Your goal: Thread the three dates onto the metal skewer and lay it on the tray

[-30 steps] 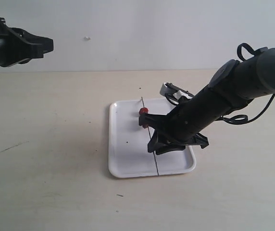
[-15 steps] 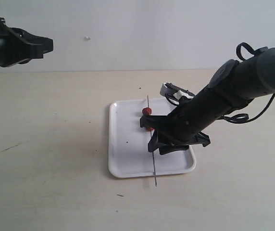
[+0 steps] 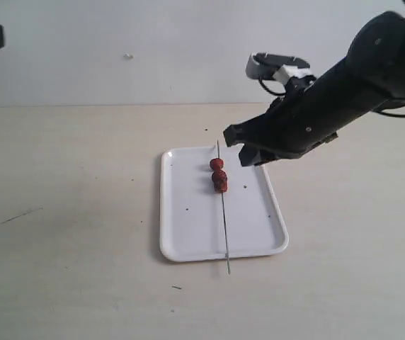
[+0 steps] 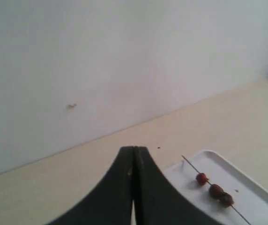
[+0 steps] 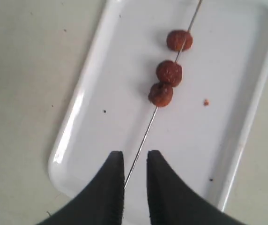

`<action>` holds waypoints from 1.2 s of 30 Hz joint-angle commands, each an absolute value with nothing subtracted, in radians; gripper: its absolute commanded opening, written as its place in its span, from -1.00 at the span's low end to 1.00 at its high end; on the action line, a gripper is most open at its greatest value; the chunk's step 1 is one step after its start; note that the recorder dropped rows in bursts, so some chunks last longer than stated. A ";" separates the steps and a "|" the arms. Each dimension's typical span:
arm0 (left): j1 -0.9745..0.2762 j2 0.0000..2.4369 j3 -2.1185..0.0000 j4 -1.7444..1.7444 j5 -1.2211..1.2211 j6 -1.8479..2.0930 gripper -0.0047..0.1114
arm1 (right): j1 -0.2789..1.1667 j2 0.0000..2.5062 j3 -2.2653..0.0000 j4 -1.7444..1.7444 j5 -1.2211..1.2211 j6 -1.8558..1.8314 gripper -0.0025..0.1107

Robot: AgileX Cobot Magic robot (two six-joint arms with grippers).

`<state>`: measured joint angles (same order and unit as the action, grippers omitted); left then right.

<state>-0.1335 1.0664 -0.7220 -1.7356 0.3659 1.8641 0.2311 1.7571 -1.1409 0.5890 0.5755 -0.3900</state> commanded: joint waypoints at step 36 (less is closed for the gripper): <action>-0.139 0.000 -0.221 -1.744 0.047 1.723 -0.92 | 0.233 0.512 -0.496 0.534 0.141 -0.500 -0.96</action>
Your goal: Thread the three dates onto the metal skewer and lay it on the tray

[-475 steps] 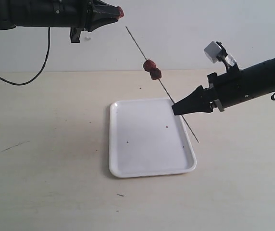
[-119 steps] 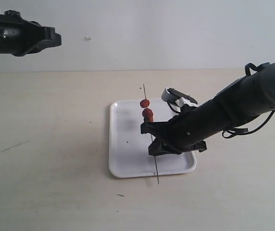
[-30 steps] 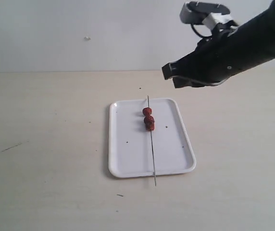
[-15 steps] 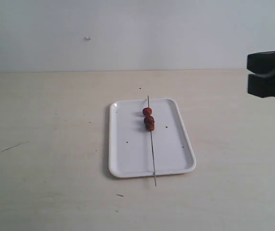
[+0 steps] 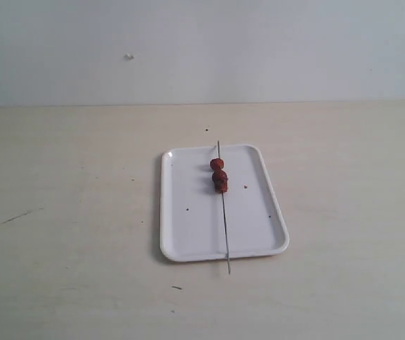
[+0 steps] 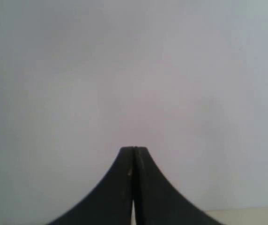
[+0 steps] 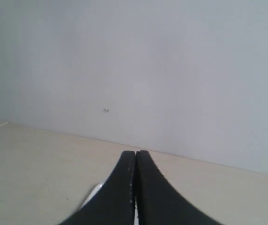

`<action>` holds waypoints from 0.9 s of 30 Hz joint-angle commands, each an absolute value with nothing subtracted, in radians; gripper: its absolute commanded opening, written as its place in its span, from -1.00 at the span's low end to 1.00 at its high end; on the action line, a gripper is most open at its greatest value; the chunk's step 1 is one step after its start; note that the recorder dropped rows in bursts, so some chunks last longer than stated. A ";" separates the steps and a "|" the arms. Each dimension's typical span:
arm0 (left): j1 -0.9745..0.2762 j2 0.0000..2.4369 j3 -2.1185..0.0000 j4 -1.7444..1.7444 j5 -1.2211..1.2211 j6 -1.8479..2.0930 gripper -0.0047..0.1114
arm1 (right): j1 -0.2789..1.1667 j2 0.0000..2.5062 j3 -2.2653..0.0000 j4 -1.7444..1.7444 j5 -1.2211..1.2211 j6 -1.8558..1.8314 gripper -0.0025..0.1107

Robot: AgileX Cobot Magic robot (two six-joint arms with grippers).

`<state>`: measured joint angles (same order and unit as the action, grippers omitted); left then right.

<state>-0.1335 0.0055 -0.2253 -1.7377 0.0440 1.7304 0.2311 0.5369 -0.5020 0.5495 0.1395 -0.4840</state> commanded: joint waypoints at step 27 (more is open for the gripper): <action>-0.139 0.000 -0.221 -1.744 0.047 1.723 -0.92 | -0.192 0.086 -0.246 0.302 0.249 -0.177 -0.96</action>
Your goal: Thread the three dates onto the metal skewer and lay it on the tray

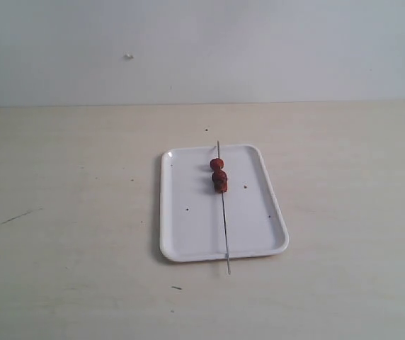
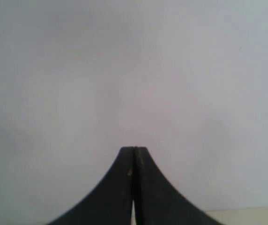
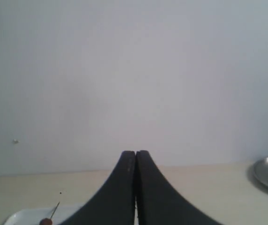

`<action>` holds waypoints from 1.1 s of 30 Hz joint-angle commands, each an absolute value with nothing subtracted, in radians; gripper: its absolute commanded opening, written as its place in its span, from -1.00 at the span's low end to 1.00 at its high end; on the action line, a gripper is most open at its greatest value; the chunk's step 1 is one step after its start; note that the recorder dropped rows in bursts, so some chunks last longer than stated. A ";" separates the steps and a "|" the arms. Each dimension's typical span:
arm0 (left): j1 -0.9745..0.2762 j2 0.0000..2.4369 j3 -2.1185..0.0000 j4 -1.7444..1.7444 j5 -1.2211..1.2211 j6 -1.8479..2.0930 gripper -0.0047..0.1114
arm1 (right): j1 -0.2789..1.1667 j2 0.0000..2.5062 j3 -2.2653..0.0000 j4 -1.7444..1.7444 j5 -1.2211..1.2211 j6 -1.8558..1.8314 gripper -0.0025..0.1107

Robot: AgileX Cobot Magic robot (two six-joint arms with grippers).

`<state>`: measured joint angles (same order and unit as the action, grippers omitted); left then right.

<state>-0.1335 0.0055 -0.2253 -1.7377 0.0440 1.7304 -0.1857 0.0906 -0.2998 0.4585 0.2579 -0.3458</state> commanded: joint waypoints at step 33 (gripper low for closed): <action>-0.139 0.000 -0.221 -1.744 0.047 1.723 -0.92 | -0.192 0.086 0.000 -0.103 0.143 0.184 -0.96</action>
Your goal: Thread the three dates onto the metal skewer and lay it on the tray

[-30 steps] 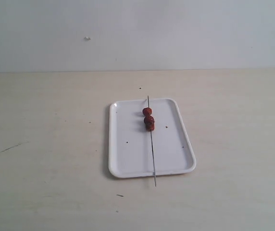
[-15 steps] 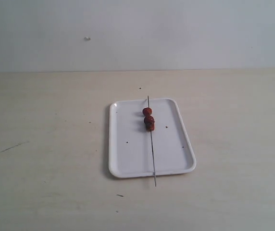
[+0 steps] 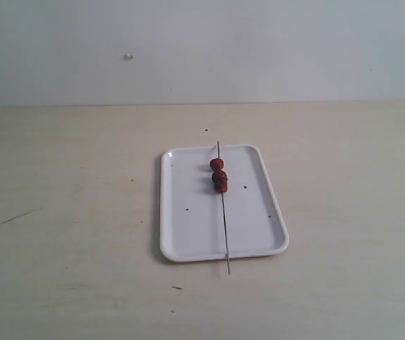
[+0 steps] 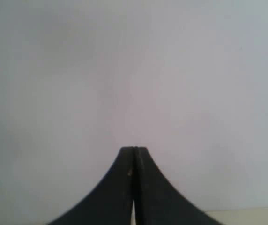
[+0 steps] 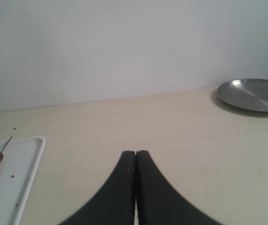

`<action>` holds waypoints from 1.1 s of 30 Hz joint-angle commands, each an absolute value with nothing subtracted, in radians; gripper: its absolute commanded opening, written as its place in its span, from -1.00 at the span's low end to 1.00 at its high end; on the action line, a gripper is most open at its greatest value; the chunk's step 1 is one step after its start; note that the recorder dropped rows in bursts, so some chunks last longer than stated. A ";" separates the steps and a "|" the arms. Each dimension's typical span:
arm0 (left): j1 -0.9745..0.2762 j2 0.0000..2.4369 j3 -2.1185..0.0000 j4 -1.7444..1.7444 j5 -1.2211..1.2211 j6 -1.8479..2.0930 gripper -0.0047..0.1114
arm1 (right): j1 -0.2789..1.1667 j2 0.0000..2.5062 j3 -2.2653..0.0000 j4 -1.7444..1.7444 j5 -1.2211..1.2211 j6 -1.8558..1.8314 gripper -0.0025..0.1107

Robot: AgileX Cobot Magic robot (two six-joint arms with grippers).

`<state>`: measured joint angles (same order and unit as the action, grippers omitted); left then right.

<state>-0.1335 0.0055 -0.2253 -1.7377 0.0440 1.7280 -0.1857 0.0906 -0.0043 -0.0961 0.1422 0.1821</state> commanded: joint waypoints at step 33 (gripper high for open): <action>-0.139 0.020 0.000 -0.196 0.277 0.246 -0.92 | -0.192 0.086 0.000 -0.103 0.143 0.185 -0.96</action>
